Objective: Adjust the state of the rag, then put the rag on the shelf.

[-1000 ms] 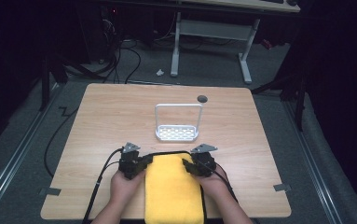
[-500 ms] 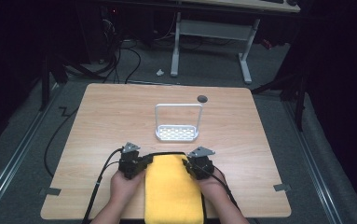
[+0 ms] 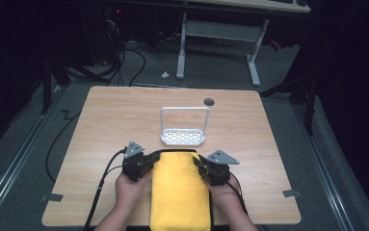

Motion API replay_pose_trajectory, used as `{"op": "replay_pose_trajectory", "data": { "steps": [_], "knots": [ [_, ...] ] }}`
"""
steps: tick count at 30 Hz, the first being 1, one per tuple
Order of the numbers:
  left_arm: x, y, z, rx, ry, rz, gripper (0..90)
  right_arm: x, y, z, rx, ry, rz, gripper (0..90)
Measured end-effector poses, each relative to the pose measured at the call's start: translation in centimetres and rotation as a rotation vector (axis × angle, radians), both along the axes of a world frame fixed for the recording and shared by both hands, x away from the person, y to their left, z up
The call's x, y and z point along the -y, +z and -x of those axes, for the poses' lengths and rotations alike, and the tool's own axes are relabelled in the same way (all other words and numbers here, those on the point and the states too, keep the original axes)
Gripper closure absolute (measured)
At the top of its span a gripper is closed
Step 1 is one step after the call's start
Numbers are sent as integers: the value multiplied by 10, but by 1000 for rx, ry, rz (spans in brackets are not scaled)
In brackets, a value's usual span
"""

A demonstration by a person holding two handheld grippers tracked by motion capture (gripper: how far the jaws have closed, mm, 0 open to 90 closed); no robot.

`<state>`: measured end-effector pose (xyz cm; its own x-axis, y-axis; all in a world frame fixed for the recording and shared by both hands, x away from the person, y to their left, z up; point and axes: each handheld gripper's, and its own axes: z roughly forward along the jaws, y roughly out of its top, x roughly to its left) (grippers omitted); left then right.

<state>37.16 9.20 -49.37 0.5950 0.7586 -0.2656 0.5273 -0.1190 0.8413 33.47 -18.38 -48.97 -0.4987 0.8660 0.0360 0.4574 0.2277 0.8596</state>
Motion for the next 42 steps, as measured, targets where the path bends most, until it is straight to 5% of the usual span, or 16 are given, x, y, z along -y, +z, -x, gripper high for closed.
{"op": "replay_pose_trajectory", "data": {
  "steps": [18,42],
  "knots": [
    [6,54,-5,117,2,63,838,8,47,0,149,-48,-44,797],
    [8,128,-15,271,13,99,843,8,117,-12,285,-78,-60,796]
  ]
}}
